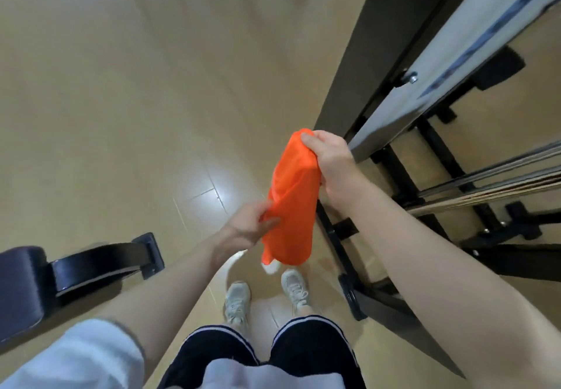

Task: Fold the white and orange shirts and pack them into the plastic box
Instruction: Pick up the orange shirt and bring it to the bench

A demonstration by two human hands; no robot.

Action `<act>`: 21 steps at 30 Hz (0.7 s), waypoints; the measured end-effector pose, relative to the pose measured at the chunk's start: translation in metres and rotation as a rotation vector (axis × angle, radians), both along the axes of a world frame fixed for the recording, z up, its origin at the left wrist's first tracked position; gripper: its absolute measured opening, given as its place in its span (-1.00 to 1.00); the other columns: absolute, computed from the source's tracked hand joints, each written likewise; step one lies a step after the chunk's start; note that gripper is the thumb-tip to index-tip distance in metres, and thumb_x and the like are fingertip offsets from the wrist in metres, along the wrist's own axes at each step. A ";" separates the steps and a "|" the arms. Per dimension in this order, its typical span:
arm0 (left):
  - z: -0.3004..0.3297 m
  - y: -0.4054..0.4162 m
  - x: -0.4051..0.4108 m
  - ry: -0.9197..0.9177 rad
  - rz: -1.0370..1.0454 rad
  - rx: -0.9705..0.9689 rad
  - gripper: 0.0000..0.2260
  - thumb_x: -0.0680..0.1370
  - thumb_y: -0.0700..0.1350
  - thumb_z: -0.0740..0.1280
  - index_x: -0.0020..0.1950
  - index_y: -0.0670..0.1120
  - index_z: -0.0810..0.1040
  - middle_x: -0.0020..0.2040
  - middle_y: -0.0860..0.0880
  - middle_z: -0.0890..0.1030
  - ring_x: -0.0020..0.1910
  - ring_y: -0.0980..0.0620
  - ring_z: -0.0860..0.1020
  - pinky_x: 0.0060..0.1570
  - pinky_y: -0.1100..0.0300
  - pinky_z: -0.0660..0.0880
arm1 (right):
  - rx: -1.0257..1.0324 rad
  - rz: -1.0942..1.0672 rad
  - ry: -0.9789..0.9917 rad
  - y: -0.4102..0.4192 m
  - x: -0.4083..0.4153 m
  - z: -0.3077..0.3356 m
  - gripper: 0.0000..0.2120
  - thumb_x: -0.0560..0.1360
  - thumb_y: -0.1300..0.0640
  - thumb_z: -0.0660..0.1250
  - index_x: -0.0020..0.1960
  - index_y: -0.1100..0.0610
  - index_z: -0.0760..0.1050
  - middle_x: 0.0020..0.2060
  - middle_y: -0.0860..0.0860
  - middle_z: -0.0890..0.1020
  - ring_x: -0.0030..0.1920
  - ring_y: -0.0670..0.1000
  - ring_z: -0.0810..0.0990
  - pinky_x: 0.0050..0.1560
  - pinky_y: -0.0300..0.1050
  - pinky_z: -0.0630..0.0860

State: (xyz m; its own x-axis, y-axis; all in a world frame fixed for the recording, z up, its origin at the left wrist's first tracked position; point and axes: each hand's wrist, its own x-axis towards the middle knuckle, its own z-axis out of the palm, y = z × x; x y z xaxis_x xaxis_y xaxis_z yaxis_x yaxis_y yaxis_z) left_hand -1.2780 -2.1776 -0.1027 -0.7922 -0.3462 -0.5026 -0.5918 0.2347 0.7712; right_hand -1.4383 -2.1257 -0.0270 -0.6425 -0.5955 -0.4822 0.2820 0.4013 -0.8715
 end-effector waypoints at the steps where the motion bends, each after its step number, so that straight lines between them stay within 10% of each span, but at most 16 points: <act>1: 0.008 0.000 0.009 0.008 0.112 0.006 -0.85 0.55 -0.21 0.28 -0.19 -0.01 0.49 -0.28 0.01 0.52 -0.29 0.16 0.49 -0.16 0.20 0.42 | -0.004 0.051 -0.003 -0.008 0.003 0.004 -0.90 0.56 0.17 0.22 -0.07 0.18 0.48 -0.29 0.04 0.52 -0.26 -0.03 0.48 -0.25 -0.20 0.43; 10: 0.061 0.017 0.099 0.031 0.885 -0.086 -0.80 0.51 -0.16 0.32 -0.31 -0.04 0.44 -0.38 0.01 0.47 -0.40 0.15 0.43 -0.25 0.21 0.43 | 0.042 0.681 0.128 -0.059 0.078 -0.010 -0.81 0.53 0.21 0.23 0.05 0.30 0.51 -0.15 0.10 0.51 -0.12 0.00 0.45 -0.20 -0.16 0.37; 14: 0.091 0.025 0.139 0.066 1.329 -0.124 -0.92 0.45 -0.13 0.36 -0.24 -0.08 0.57 -0.34 -0.05 0.54 -0.36 0.02 0.48 -0.29 0.13 0.46 | -0.042 1.103 0.310 -0.060 0.139 -0.010 -0.50 0.53 -0.08 0.24 0.37 0.14 0.30 0.28 0.03 0.35 0.31 -0.01 0.33 0.37 -0.10 0.27; 17: 0.120 0.029 0.172 0.179 1.577 -0.058 -0.93 0.50 -0.20 0.33 -0.19 -0.15 0.54 -0.38 -0.05 0.50 -0.55 0.21 0.44 -0.53 0.40 0.34 | -0.225 1.371 0.451 -0.046 0.190 -0.003 -0.19 0.35 -0.19 0.28 0.47 0.15 0.13 0.42 0.10 0.21 0.40 -0.04 0.20 0.42 -0.19 0.11; 21: 0.150 0.041 0.224 0.297 1.787 -0.042 -0.86 0.51 -0.19 0.30 -0.25 -0.08 0.55 -0.29 -0.07 0.58 -0.31 0.02 0.52 -0.21 0.16 0.51 | -0.348 1.527 0.568 -0.028 0.255 -0.002 -0.26 0.37 -0.09 0.30 0.46 0.10 0.13 0.39 0.07 0.33 0.37 0.04 0.31 0.29 -0.08 0.34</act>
State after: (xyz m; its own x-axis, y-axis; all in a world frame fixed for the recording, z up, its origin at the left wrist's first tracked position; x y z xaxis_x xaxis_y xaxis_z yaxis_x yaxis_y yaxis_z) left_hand -1.0545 -2.1367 0.0477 0.4566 -0.7955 -0.3984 0.0159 -0.4405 0.8976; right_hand -1.1836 -2.1537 -0.0293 0.5579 -0.8205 -0.1247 -0.5234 -0.2313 -0.8201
